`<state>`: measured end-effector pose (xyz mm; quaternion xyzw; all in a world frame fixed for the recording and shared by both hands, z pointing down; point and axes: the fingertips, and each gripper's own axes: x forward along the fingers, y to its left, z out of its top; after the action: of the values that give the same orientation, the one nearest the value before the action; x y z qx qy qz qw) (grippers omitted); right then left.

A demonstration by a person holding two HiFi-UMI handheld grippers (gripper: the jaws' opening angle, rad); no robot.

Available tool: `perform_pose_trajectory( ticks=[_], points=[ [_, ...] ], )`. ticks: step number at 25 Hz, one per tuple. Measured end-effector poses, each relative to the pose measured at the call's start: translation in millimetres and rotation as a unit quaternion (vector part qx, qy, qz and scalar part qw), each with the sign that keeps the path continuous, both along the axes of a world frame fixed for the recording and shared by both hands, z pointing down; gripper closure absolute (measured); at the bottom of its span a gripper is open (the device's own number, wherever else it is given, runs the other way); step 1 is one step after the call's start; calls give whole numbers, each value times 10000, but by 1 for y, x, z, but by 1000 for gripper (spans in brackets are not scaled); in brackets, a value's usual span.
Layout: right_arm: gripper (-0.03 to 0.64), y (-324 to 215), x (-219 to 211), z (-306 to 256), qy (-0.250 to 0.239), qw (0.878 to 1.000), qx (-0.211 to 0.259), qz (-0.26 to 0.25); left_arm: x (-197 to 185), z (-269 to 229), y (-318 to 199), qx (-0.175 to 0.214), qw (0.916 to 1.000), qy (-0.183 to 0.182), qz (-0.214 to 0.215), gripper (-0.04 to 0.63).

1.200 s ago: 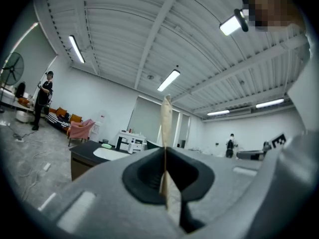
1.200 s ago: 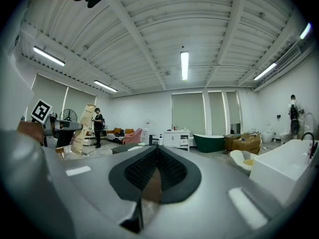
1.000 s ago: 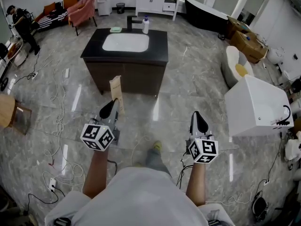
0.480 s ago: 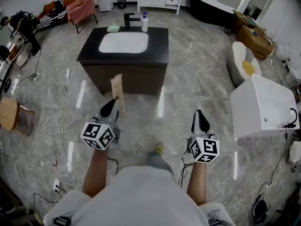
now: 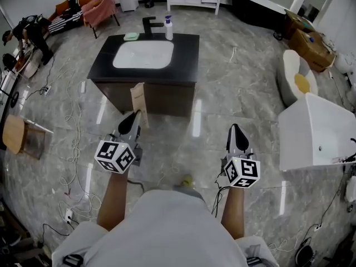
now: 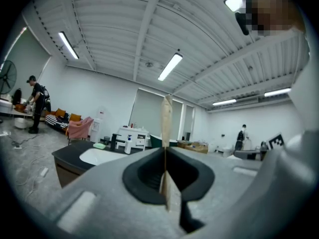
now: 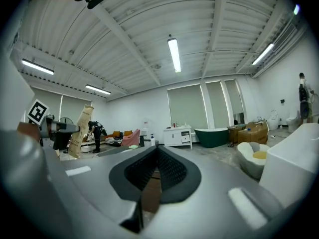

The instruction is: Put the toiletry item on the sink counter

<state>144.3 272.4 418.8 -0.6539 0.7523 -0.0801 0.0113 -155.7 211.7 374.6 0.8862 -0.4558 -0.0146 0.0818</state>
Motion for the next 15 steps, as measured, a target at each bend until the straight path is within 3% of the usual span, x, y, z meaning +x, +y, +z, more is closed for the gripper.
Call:
perform_pose_trajectory(
  ticks=[6, 15],
  points=[
    [614, -35, 27, 6, -39, 9999, -38, -109, 33, -4, -30, 66, 9998, -173, -52, 595],
    [614, -81, 39, 16, -27, 9997, -87, -221, 48, 4, -73, 43, 9997, -193, -106, 595]
  ],
)
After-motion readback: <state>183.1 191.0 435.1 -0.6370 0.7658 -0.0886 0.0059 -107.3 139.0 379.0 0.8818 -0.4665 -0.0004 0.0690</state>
